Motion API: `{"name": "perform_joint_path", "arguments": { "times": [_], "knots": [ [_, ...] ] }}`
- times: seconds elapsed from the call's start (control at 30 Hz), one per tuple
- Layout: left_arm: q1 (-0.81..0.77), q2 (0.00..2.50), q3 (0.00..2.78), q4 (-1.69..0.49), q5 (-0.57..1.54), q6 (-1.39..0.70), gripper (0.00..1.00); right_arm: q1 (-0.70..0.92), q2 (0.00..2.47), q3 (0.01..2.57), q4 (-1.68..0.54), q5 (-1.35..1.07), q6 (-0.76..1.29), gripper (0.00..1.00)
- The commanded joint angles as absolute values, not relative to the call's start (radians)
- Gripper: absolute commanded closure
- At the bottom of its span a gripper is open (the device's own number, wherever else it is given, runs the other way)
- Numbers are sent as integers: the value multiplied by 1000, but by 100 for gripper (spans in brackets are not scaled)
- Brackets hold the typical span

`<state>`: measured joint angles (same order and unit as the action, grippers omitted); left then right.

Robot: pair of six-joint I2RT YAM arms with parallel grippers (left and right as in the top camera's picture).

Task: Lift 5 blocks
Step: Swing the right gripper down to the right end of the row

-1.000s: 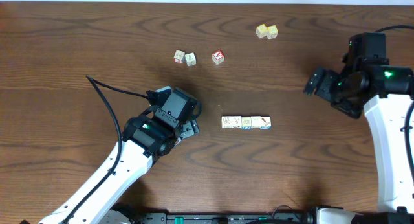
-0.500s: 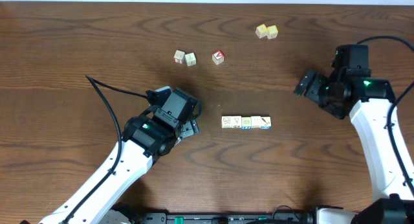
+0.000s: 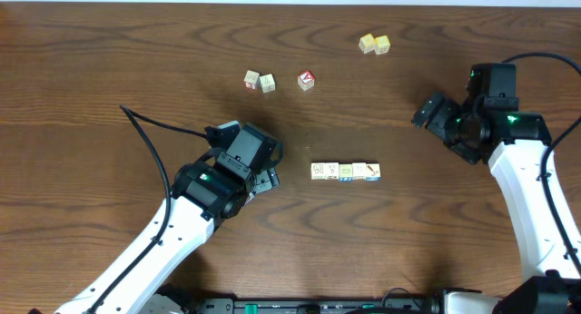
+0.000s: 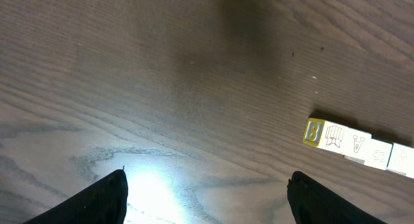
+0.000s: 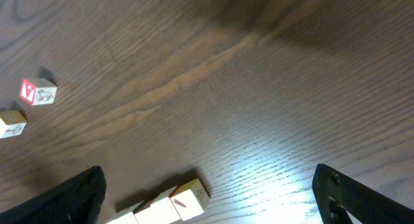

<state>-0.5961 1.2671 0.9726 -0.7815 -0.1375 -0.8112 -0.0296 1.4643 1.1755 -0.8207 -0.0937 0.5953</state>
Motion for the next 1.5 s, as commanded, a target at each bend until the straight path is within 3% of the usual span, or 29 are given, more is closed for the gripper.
{"name": "perform_joint_path", "arguments": {
  "times": [0.0,0.9,1.2,1.23,1.33,1.37,1.43,1.47],
  "knots": [
    [-590,1274,966,-784,-159,-802,21,-19,1460,1173,-818,-94,617,1],
    [-590,1274,966,-784,-159,-802,20,-19,1460,1173,-709,57,617,1],
    [-590,1274,966,-784,-159,-802,20,-18,1460,1163,-896,-28,582,1],
    [-590,1274,966,-784,-159,-802,20,-18,1460,1161,-922,-28,578,4],
    [-590,1274,966,-784,-159,-802,20,-18,1460,1147,-976,-28,579,48],
    [-590,1274,966,-784,-159,-802,20,-18,1460,1125,-972,-32,579,57],
    [-590,1274,966,-784,-159,-802,20,-18,1460,1089,-943,-46,579,75],
    [-590,1274,966,-784,-159,-802,20,-17,1460,1065,-918,-54,579,78]
  ]
}}
